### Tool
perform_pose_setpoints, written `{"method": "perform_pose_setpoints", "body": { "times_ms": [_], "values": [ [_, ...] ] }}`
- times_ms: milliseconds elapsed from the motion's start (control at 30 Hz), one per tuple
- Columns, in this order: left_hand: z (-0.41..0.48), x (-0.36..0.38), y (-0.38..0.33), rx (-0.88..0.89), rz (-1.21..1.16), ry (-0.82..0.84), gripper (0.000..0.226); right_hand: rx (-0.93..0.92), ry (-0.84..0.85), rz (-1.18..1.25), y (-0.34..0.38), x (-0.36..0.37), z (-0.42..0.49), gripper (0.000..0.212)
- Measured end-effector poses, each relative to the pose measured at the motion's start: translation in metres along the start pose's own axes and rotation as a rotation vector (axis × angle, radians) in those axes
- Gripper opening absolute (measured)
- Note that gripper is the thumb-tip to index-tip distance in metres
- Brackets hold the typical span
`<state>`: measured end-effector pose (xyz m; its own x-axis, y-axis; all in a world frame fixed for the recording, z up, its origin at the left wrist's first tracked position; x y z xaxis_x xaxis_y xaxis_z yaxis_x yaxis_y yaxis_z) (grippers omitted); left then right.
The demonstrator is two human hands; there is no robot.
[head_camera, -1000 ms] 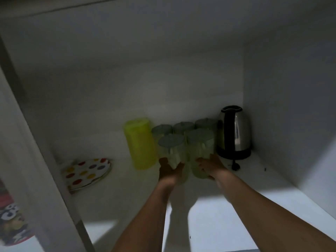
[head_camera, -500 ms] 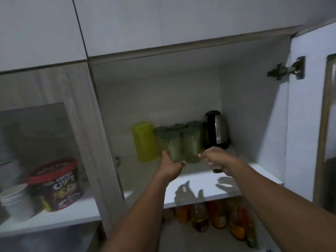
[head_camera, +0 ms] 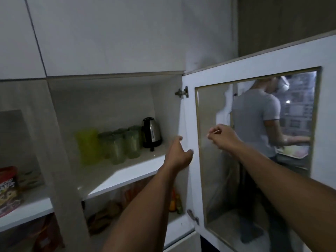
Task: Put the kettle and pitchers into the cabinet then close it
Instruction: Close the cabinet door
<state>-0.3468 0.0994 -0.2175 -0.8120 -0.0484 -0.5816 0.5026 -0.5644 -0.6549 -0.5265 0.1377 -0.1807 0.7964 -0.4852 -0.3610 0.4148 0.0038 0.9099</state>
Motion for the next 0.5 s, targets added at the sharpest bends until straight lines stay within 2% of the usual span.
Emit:
{"method": "perform_pose_setpoints", "body": {
  "times_ms": [167, 267, 367, 433, 500],
  "values": [
    [0.000, 0.081, -0.116, 0.282, -0.001, 0.064, 0.063, -0.154, -0.321, -0.115, -0.003, -0.135, -0.026, 0.009],
    [-0.003, 0.130, -0.173, 0.415, 0.042, 0.080, 0.062, -0.235, -0.639, -0.135, -0.016, -0.203, -0.035, 0.009],
    [-0.008, 0.178, -0.220, 0.513, 0.078, 0.139, 0.062, -0.161, -0.887, -0.066, -0.031, -0.260, -0.035, 0.015],
    [-0.011, 0.207, -0.244, 0.542, 0.080, 0.168, 0.070, -0.033, -0.849, 0.010, -0.042, -0.289, -0.029, 0.023],
    [-0.013, 0.230, -0.261, 0.545, 0.064, 0.170, 0.076, 0.081, -0.602, 0.109, -0.048, -0.306, -0.022, 0.033]
  ]
}}
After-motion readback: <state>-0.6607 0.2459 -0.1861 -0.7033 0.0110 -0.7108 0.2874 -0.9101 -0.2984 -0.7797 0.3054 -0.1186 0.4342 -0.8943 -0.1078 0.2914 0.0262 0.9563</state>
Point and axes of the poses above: each hand's wrist, its own z-axis towards the middle knuckle, its own x-axis out of the palm, y = z × x, the point moved 1 cm from there along z, towards the middle knuckle, and after that the axes turned 10 degrees about x, right-handed, at the moved point
